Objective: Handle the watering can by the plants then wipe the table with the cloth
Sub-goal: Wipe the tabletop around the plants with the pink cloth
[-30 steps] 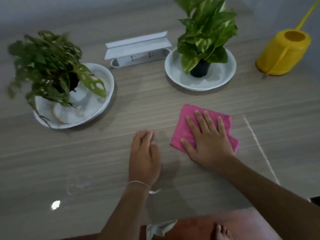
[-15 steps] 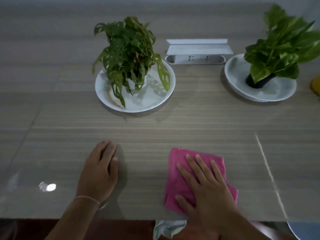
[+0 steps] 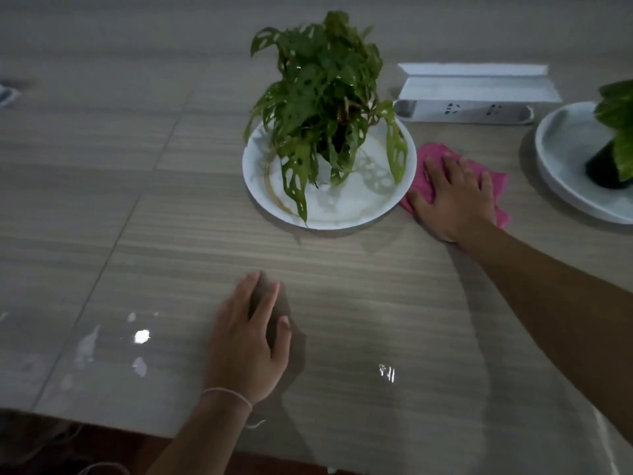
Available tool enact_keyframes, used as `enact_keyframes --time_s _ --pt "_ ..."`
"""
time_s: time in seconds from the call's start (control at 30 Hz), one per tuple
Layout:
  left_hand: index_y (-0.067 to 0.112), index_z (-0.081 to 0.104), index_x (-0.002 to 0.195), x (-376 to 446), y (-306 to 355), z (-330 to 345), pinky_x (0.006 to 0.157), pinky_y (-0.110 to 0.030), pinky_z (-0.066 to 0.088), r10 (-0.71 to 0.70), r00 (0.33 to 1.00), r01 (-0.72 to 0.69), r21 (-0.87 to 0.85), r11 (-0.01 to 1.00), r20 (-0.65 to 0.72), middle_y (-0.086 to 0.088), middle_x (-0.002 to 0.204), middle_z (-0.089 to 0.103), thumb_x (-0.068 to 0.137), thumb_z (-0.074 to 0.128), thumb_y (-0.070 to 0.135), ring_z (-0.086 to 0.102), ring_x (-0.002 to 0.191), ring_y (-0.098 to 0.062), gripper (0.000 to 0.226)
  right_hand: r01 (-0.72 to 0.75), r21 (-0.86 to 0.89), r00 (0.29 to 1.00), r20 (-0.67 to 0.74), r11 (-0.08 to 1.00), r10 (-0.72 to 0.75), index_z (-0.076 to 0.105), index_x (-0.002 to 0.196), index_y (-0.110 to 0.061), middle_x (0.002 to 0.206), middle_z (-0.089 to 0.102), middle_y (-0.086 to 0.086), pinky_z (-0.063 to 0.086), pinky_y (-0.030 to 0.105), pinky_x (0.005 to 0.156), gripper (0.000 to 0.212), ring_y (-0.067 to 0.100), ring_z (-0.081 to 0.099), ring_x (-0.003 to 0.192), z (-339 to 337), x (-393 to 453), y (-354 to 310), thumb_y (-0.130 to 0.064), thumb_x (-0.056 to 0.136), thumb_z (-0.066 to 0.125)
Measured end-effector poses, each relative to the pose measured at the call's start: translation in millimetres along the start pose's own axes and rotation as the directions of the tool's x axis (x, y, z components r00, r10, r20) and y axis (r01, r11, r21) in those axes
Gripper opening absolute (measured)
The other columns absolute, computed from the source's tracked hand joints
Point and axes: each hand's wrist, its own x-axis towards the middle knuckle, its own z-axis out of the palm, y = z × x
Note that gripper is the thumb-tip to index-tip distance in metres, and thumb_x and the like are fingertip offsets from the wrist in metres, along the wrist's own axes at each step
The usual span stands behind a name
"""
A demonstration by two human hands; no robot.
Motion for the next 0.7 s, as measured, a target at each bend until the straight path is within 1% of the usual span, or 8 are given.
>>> enact_keyframes --time_s 0.17,0.27,0.4,0.47,0.5,0.6,0.63,0.7 --pt "0.016 0.049 0.144 0.8 -0.7 -1.6 0.117 -0.047 0.032 -0.034 0.997 0.033 0.015 0.999 0.063 -0.01 0.158 0.032 0.095 0.04 0.041 0.026 0.149 -0.026 0.055 0.073 -0.017 0.997 0.006 0.997 -0.072 0.017 0.165 -0.025 0.173 0.015 0.012 0.009 0.062 0.124 0.086 0.032 0.011 0.159 1.1 -32.6 -8.4 -0.075 0.094 0.01" --pt "0.02 0.047 0.145 -2.4 -1.4 -1.0 0.118 -0.045 0.03 -0.04 0.996 0.039 0.009 0.999 0.078 -0.008 0.16 0.029 0.095 0.04 0.043 0.021 0.15 -0.023 0.055 0.127 -0.019 0.992 0.008 0.992 -0.127 0.02 0.165 -0.021 0.173 0.017 0.013 0.01 0.062 0.125 0.084 0.035 0.014 0.159 7.2 -97.8 -29.5 -0.069 0.096 0.014" --pt "0.019 0.046 0.144 0.2 -3.7 1.6 0.118 -0.044 0.031 -0.037 0.998 0.039 -0.041 0.998 0.044 -0.008 0.158 0.032 0.095 0.044 0.039 0.023 0.15 -0.023 0.053 0.281 -0.049 0.959 -0.005 0.958 -0.282 0.031 0.162 -0.016 0.171 0.021 0.015 0.016 0.065 0.123 0.08 0.037 0.019 0.158 27.1 -201.8 -67.3 -0.066 0.098 0.026" --pt "0.016 0.044 0.145 -0.6 -4.5 0.4 0.119 -0.04 0.029 -0.043 0.999 0.041 -0.133 0.99 -0.007 -0.008 0.156 0.035 0.098 0.043 0.035 0.024 0.149 -0.021 0.05 0.301 -0.063 0.953 -0.01 0.951 -0.302 0.037 0.159 -0.014 0.169 0.026 0.017 0.021 0.069 0.12 0.081 0.04 0.023 0.156 34.8 -243.9 -87.8 -0.064 0.096 0.034" --pt "0.014 0.044 0.144 -1.6 -5.9 -1.8 0.12 -0.037 0.028 -0.068 0.997 0.056 -0.238 0.97 -0.04 -0.007 0.155 0.037 0.1 0.041 0.032 0.025 0.149 -0.019 0.048 0.313 -0.073 0.949 -0.026 0.947 -0.316 0.039 0.158 -0.013 0.168 0.028 0.019 0.024 0.071 0.118 0.081 0.042 0.026 0.154 39.1 -261.5 -99.6 -0.064 0.096 0.036" --pt "0.009 0.052 0.139 -7.7 -22.2 -17.0 0.119 -0.037 0.03 -0.166 0.98 0.079 -0.547 0.833 -0.111 -0.008 0.149 0.046 0.1 0.04 0.028 0.029 0.148 -0.018 0.044 0.369 -0.1 0.926 -0.052 0.924 -0.375 0.045 0.155 -0.012 0.165 0.032 0.021 0.028 0.074 0.114 0.079 0.046 0.032 0.151 49.2 -291.1 -145.2 -0.065 0.098 0.033" --pt "0.008 0.053 0.138 -9.5 -33.7 -23.7 0.118 -0.039 0.03 -0.177 0.978 0.085 -0.573 0.815 -0.107 -0.008 0.147 0.048 0.1 0.04 0.028 0.03 0.147 -0.018 0.044 0.371 -0.101 0.925 -0.042 0.923 -0.377 0.046 0.154 -0.012 0.165 0.033 0.02 0.029 0.074 0.114 0.079 0.046 0.032 0.151 51.4 -292.8 -161.8 -0.065 0.096 0.036" --pt "0.008 0.051 0.139 -14.5 -66.5 -40.2 0.119 -0.038 0.029 -0.169 0.983 0.107 -0.537 0.837 -0.069 -0.01 0.148 0.046 0.1 0.039 0.031 0.03 0.147 -0.019 0.047 0.37 -0.09 0.928 -0.008 0.925 -0.372 0.044 0.156 -0.014 0.166 0.031 0.019 0.027 0.073 0.115 0.081 0.044 0.029 0.153 54.2 -289.6 -197.8 -0.065 0.092 0.043"
